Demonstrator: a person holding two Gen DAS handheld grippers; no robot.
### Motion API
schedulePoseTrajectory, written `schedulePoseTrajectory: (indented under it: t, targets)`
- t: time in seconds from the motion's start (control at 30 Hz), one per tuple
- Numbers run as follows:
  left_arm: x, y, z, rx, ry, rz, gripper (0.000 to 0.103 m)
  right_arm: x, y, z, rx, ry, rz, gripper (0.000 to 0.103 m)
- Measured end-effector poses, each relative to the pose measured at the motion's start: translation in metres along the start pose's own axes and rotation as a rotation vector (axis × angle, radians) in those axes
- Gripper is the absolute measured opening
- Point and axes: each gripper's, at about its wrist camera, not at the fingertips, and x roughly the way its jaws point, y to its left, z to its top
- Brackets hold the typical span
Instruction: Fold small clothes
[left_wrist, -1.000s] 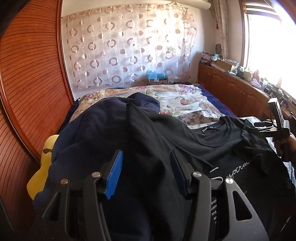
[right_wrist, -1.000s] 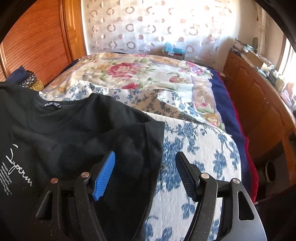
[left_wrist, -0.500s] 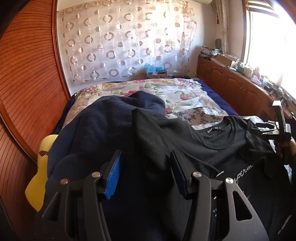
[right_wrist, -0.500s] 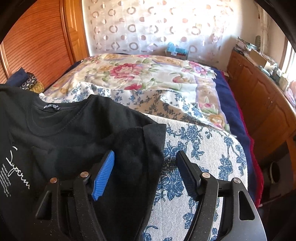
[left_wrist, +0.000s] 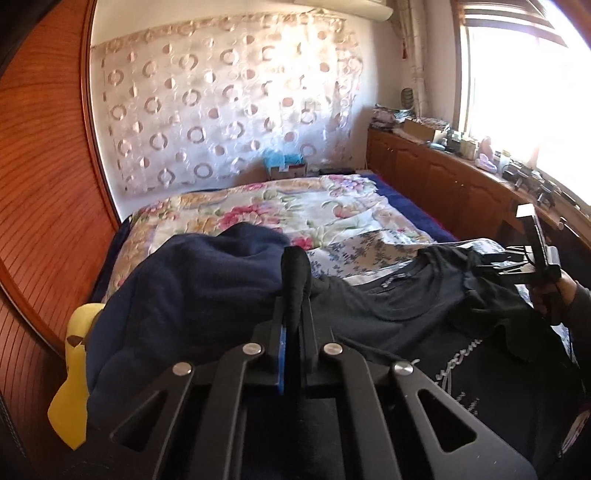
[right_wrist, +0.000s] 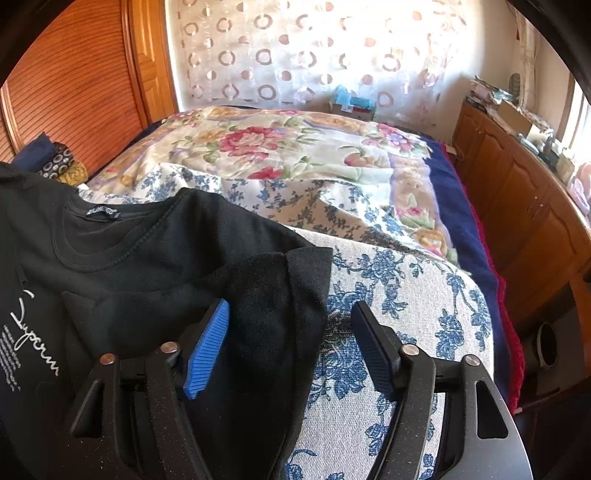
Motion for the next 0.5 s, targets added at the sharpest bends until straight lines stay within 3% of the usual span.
schedulePoseTrajectory:
  t: [0.03,0.1,0.13,0.27,0.5]
  targets:
    - [-0.004,-0.004,0.0,0.005,-0.009,-0.011,0.001,-0.001,0.001,0.001,-0.007,0.001,0.011,0.043]
    - [-0.011,-0.011,-0.001,0.009,-0.026,-0.022,0.001,-0.003,0.002,0.003,-0.006,0.014,0.038,0.011]
    - [-0.016,-0.014,-0.001,0.011,-0.035,-0.031,0.001,-0.004,0.004,0.004,-0.009,0.016,0.047,0.006]
    - [-0.038,-0.024,-0.005,0.014,-0.078,-0.055,0.001,-0.025,0.014,0.004,-0.019,-0.053,0.034,0.005]
    - [-0.092,-0.038,-0.028,-0.01,-0.181,-0.084,0.001,-0.101,0.032,-0.006,-0.008,-0.206,0.048,0.005]
